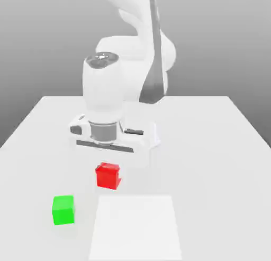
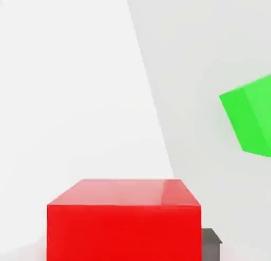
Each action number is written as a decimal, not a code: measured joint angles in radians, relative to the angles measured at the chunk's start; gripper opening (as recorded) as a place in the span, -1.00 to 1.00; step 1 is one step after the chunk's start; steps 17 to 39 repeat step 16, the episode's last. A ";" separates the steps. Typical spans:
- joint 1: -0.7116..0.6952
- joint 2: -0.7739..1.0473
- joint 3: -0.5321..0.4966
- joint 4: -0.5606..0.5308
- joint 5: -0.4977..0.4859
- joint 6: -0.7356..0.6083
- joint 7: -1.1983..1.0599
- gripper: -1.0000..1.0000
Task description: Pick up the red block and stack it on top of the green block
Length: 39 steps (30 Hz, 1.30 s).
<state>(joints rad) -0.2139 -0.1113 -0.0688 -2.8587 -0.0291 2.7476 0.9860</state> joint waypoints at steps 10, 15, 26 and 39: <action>-0.133 0.147 -0.052 0.160 0.039 -0.012 0.282 -1.00; -0.139 0.250 -0.034 0.166 0.075 0.084 0.260 1.00; -0.139 0.250 -0.034 0.166 0.075 0.084 0.260 1.00; -0.139 0.250 -0.034 0.166 0.075 0.084 0.260 1.00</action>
